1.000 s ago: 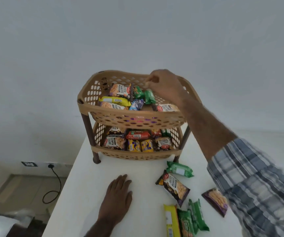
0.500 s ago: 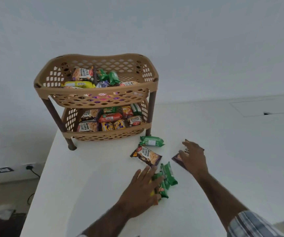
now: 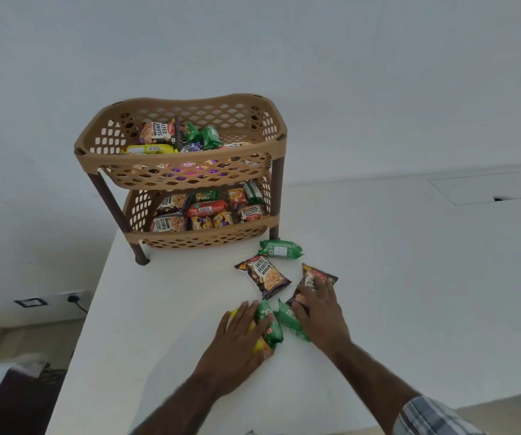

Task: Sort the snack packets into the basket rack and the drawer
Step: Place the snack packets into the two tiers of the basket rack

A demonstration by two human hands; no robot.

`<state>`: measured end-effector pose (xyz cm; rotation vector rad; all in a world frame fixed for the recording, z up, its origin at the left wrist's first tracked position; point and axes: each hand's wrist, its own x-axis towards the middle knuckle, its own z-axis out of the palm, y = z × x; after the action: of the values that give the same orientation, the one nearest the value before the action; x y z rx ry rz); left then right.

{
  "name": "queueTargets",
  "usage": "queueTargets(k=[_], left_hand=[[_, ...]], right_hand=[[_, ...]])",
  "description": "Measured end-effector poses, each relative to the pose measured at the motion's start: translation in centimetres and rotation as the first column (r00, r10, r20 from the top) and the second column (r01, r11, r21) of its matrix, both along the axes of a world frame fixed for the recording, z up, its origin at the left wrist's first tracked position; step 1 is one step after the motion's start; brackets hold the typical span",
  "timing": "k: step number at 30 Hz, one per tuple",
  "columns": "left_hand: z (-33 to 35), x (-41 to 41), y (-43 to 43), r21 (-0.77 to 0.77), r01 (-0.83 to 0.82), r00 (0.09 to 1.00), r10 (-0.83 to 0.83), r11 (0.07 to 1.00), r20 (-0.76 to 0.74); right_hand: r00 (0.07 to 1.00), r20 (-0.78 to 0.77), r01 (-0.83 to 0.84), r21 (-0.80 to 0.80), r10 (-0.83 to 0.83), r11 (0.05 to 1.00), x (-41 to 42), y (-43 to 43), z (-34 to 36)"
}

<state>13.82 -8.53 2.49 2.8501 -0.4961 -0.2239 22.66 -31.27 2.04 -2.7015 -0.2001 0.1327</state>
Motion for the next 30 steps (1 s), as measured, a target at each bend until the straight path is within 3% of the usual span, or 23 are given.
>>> queueTargets(k=[6,9,12,17,23,26,30], left_hand=[[0.1,-1.9,2.6,-0.072,-0.077,0.996,0.08,0.994,0.026],[-0.1,-2.1,4.2,-0.141,-0.153,0.985,0.162,0.978,0.058],[-0.4,-1.7,5.6,-0.157,-0.251,0.965,0.26,0.955,0.033],[-0.1,-0.3,4.6,-0.118,-0.199,0.98,0.199,0.973,-0.01],[-1.2,0.3,3.9,-0.106,-0.199,0.98,0.198,0.974,-0.024],[-1.1,0.9,4.8,-0.176,-0.209,0.978,0.21,0.962,-0.017],[-1.5,1.8,6.4,-0.219,-0.352,0.934,0.355,0.91,-0.024]], right_hand=[[0.996,0.057,-0.074,0.076,0.069,0.994,-1.6,2.8,1.0],[0.963,0.089,0.235,0.186,-0.254,0.954,-1.1,2.9,2.3],[0.9,-0.093,0.435,0.143,-0.426,0.889,0.4,2.1,2.9],[0.837,-0.32,0.492,0.085,-0.444,0.866,2.3,2.4,2.7],[0.865,-0.286,0.424,-0.018,-0.411,0.905,2.4,4.1,3.5],[0.866,-0.302,0.436,0.067,-0.398,0.897,3.0,4.3,3.4],[0.88,-0.296,0.432,0.173,-0.372,0.885,3.9,3.7,3.2]])
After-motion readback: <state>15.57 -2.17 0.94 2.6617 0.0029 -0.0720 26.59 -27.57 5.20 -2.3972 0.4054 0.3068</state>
